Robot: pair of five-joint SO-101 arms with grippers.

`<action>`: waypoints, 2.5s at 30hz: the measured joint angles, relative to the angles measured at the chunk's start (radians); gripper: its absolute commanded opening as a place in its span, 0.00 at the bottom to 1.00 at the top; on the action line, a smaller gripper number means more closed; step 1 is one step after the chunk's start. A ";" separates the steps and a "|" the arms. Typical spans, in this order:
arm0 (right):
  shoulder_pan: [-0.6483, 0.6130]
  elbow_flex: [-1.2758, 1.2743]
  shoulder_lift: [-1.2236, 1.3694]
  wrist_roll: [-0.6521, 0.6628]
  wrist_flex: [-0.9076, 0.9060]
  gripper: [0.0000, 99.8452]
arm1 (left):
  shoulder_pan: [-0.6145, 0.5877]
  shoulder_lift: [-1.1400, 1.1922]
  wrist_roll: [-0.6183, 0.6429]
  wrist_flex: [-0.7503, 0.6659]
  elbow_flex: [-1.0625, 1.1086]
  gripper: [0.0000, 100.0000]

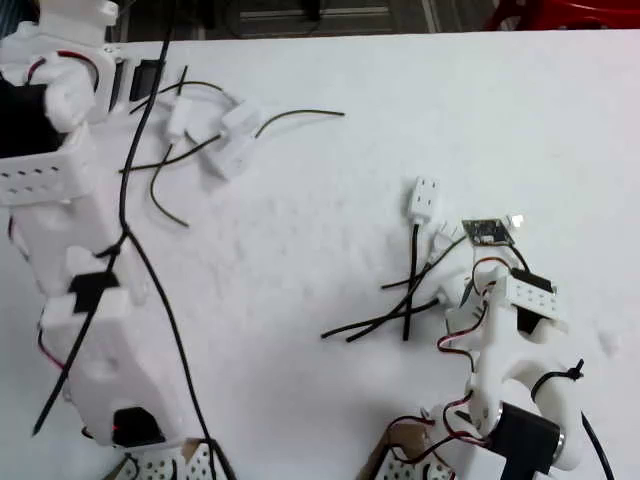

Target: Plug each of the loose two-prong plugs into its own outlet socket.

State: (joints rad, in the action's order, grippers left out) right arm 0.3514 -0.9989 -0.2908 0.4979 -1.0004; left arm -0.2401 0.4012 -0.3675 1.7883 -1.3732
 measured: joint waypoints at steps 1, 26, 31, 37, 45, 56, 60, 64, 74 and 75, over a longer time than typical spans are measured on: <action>0.000 0.000 0.000 0.000 0.000 0.02 | 0.000 -0.054 0.003 0.000 0.081 0.32; -0.002 0.365 -0.549 -0.026 -0.313 0.21 | 0.084 -1.115 0.245 -0.496 1.901 0.32; -0.002 0.304 -0.568 -0.146 -0.311 0.38 | 0.107 -1.283 0.305 -0.644 2.216 0.32; -0.046 0.084 -0.566 -0.321 -0.178 0.38 | 0.146 -1.445 0.325 -0.827 2.518 0.32; -0.149 -0.089 -0.566 -0.509 0.091 0.38 | 0.155 -1.510 0.325 -0.927 2.662 0.32; -0.183 -0.117 -0.399 -0.617 0.242 0.38 | 0.157 -1.511 0.325 -0.980 2.711 0.32; -0.183 0.026 -0.144 -0.658 0.213 0.38 | 0.157 -1.513 0.325 -0.984 2.711 0.32; -0.184 0.221 0.135 -0.667 0.117 0.38 | 0.157 -1.513 0.325 -0.984 2.711 0.32; -0.180 0.466 0.417 -0.667 -0.046 0.08 | 0.157 -1.513 0.325 -0.984 2.711 0.32; -0.175 0.468 0.419 -0.667 -0.051 0.07 | 0.157 -1.513 0.325 -0.984 2.711 0.32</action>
State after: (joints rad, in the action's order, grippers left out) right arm 0.1765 -0.5309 0.1281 -0.1695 -1.0510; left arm -0.0836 -1.1116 -0.0422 0.8048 1.3380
